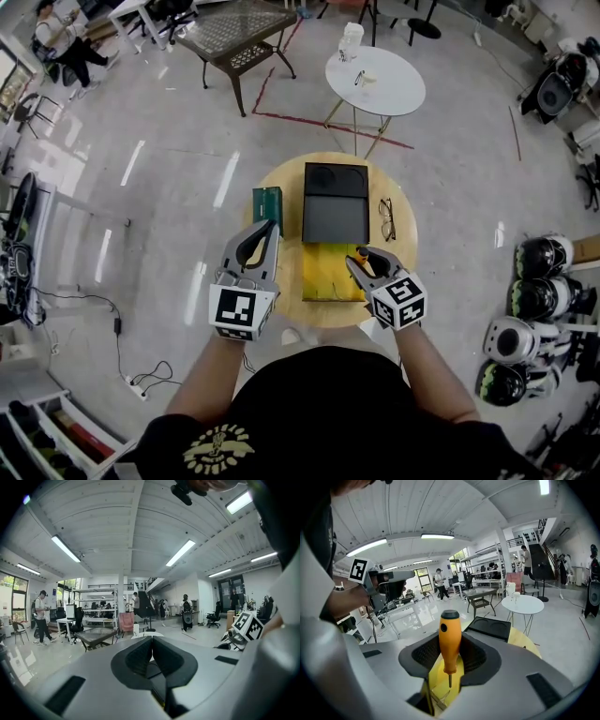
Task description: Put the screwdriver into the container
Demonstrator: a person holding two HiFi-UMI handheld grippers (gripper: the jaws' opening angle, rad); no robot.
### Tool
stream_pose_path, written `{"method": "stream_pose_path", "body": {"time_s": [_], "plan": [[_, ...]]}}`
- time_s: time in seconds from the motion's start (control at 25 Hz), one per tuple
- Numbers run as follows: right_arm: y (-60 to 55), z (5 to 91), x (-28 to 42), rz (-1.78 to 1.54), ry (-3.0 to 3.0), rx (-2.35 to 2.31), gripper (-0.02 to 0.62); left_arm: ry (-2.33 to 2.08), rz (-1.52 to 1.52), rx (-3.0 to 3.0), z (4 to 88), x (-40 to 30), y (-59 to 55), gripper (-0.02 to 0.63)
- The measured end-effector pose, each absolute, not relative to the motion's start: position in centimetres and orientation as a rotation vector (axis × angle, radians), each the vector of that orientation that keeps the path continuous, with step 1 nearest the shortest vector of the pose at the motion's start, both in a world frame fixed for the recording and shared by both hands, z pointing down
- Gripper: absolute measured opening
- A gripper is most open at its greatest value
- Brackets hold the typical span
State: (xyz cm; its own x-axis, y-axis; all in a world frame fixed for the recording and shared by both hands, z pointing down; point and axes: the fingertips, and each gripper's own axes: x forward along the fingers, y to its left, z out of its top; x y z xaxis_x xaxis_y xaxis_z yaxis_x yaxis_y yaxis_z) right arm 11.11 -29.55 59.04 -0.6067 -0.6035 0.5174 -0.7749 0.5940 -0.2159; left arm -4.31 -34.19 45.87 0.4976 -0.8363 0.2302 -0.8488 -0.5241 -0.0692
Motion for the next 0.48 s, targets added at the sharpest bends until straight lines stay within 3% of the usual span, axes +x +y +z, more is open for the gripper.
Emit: {"method": "stream_pose_path", "body": {"time_s": [0.48], "plan": [[-28.1,64.8,10.4,0.634,-2.355,0.994,0.132,-1.513,0.372,2.673,45.7,-4.8,-33.3,0.018]]}}
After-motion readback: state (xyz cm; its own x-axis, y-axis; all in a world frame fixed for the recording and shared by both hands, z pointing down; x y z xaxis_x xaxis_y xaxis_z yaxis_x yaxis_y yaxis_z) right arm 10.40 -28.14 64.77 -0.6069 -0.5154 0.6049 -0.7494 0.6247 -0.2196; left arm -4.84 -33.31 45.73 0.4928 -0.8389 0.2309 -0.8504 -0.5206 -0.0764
